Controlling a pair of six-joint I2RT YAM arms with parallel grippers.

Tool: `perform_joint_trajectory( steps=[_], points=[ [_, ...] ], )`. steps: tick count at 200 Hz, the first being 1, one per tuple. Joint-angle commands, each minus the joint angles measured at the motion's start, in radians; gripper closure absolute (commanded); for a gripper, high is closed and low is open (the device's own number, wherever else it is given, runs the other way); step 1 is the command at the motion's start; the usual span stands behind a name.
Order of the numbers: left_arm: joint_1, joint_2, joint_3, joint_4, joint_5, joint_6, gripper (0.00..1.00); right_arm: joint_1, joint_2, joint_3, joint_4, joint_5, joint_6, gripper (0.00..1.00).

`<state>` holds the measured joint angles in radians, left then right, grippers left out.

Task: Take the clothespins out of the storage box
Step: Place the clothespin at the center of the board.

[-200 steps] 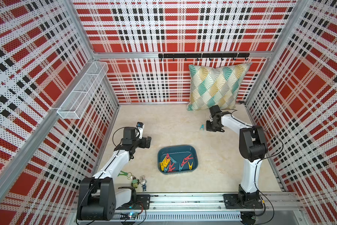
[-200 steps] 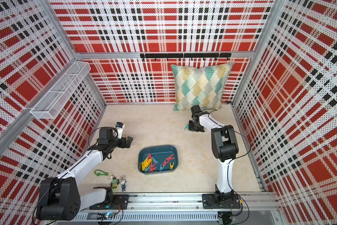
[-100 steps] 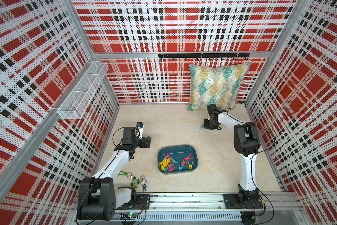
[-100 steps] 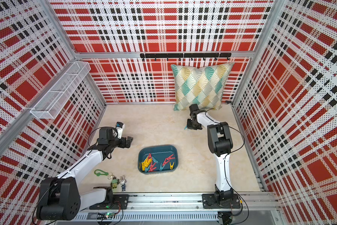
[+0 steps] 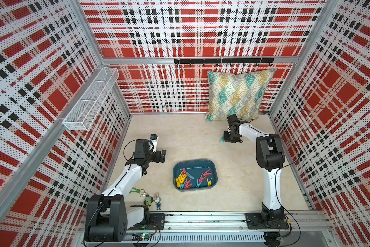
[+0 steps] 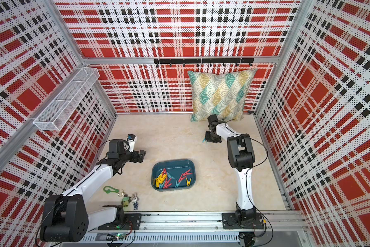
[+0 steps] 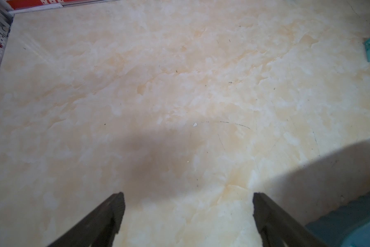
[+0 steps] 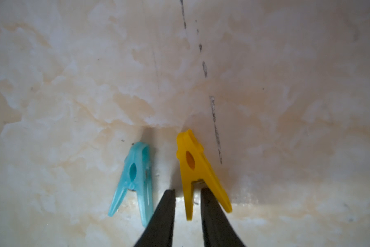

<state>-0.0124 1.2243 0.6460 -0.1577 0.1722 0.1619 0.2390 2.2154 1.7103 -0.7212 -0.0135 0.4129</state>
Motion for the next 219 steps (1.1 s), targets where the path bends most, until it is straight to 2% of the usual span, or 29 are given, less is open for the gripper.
perform_joint_trajectory(
  steps=[1, 81, 112, 168, 219],
  points=[
    [0.008, -0.010, 0.012, 0.000, 0.007, 0.002, 0.01, -0.006, -0.054, 0.009, -0.036, 0.010, 0.001, 0.70],
    [0.008, -0.011, 0.011, 0.000, 0.010, 0.003, 0.01, 0.000, -0.236, -0.072, -0.037, -0.054, 0.007, 0.69],
    [0.009, -0.008, 0.011, 0.000, 0.009, 0.004, 0.01, 0.038, -0.346, -0.134, -0.038, -0.069, -0.008, 0.69],
    [0.010, -0.005, 0.011, 0.000, 0.007, 0.005, 0.01, 0.254, -0.553, -0.267, -0.027, -0.120, -0.103, 0.69],
    [0.009, -0.003, 0.009, 0.000, 0.011, 0.005, 0.01, 0.482, -0.534, -0.317, -0.033, -0.161, -0.160, 0.69]
  ],
)
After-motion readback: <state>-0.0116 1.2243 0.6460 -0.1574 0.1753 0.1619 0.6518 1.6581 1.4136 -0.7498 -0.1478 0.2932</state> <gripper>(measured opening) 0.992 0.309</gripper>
